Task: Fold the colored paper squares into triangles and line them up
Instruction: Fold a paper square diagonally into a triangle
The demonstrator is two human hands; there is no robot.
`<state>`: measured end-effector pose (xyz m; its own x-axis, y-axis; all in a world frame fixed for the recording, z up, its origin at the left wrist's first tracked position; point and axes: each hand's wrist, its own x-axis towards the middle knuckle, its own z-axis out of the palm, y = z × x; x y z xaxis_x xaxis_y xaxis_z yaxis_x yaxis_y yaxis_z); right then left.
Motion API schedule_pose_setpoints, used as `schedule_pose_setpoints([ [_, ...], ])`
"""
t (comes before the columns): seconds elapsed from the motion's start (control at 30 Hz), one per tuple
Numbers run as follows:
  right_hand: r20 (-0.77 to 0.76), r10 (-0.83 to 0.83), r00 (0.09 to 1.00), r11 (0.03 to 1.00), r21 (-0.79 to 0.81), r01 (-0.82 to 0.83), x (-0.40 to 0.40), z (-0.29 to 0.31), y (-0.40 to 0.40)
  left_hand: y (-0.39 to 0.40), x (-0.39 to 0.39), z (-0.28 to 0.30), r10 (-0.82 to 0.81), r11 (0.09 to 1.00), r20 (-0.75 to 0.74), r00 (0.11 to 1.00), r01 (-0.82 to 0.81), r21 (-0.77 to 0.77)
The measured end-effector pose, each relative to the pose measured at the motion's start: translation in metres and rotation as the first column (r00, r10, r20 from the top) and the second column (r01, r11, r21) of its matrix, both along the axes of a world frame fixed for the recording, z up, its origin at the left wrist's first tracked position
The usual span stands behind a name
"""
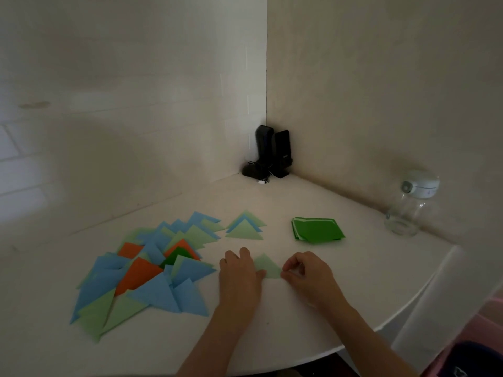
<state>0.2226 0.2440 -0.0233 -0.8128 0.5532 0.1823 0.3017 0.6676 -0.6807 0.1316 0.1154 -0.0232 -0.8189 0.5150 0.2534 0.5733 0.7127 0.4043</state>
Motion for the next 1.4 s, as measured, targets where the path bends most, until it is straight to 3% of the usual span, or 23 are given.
schedule_pose_setpoints([
  [0.1, -0.018, -0.003, 1.0, 1.0, -0.007, 0.003, 0.0, -0.001, 0.001, 0.0, -0.007, -0.001, -0.066, 0.991, 0.125, 0.99, 0.05, 0.128],
  [0.27, -0.09, -0.014, 0.996, 0.999, -0.031, 0.011, 0.003, -0.002, 0.005, -0.005, -0.02, -0.003, -0.13, 0.954, 0.126, 0.984, 0.089, 0.286],
  [0.47, -0.261, -0.231, 0.937, 0.949, 0.15, 0.276, -0.005, 0.001, 0.039, -0.006, -0.056, 0.004, -0.028, 0.931, 0.13, 0.991, -0.021, 0.363],
  [0.8, -0.109, -0.32, 0.941, 0.925, 0.179, 0.335, -0.02, -0.007, 0.067, 0.008, -0.092, -0.001, 0.03, 0.95, 0.133, 0.991, -0.069, 0.305],
  [1.0, -0.13, -0.334, 0.933, 0.916, 0.188, 0.354, -0.019, -0.005, 0.067, 0.008, -0.09, 0.0, 0.103, 0.96, -0.04, 0.994, -0.089, 0.265],
  [1.1, -0.224, -0.353, 0.909, 0.895, 0.202, 0.397, -0.012, 0.001, 0.064, 0.005, -0.081, 0.003, 0.024, 0.948, -0.036, 0.999, -0.012, 0.319],
  [1.23, -0.367, -0.279, 0.887, 0.891, 0.246, 0.382, -0.002, 0.011, 0.053, 0.002, -0.062, 0.009, -0.12, 0.892, -0.182, 0.976, 0.187, 0.411],
  [1.4, -0.373, -0.111, 0.921, 0.911, 0.332, 0.244, 0.003, 0.012, 0.017, -0.005, -0.033, 0.011, -0.28, 0.815, -0.264, 0.923, 0.374, 0.443],
])
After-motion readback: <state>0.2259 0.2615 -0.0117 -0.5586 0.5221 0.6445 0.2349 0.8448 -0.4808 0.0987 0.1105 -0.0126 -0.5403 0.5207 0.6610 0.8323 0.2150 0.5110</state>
